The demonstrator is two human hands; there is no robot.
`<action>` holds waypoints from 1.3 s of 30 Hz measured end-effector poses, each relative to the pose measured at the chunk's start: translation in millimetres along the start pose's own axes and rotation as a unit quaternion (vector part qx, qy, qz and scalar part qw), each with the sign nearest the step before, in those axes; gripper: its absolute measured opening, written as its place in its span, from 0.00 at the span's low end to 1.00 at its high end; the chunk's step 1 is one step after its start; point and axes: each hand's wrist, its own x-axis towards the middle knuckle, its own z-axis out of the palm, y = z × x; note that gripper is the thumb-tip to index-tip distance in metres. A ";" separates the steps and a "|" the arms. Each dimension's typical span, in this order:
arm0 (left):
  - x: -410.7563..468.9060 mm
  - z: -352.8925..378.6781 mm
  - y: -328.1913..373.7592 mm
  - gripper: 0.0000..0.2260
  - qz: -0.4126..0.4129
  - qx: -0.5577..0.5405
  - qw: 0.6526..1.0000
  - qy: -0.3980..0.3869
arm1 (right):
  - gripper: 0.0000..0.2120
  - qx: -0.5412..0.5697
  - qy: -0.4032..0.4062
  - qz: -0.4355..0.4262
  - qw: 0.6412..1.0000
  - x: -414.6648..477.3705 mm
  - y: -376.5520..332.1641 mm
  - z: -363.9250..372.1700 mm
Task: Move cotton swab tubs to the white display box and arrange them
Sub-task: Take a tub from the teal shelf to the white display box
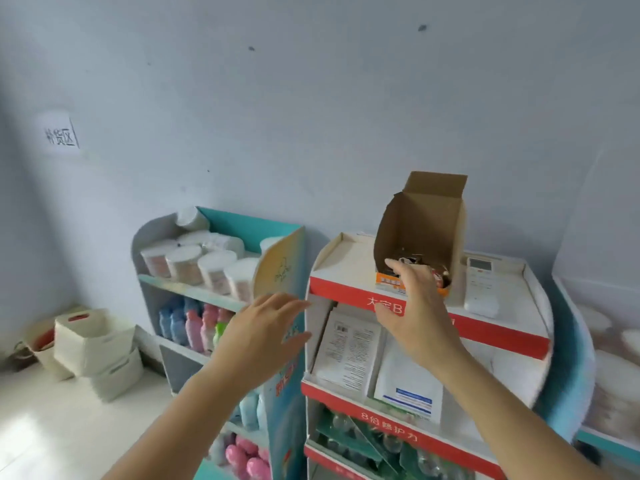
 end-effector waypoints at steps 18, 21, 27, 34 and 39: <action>-80.8 -51.7 -259.7 0.21 -0.154 0.017 0.987 0.030 | 0.28 0.074 -0.123 -0.086 0.986 67.3 -170.8 232.6; -80.2 -50.8 -281.6 0.21 -0.167 0.011 0.985 0.030 | 0.28 0.094 -0.132 -0.088 0.983 82.4 -180.3 256.8; -53.7 -44.6 -327.3 0.21 -0.165 0.018 0.986 0.026 | 0.28 0.113 -0.126 -0.100 0.980 125.4 -186.9 303.3; 19.3 -28.8 -386.1 0.21 -0.152 0.044 0.987 0.013 | 0.28 0.139 -0.085 -0.066 0.984 204.7 -171.1 348.9; 69.1 -18.1 -418.0 0.21 -0.139 0.055 0.989 0.008 | 0.28 0.161 -0.071 -0.045 0.983 252.1 -164.4 376.1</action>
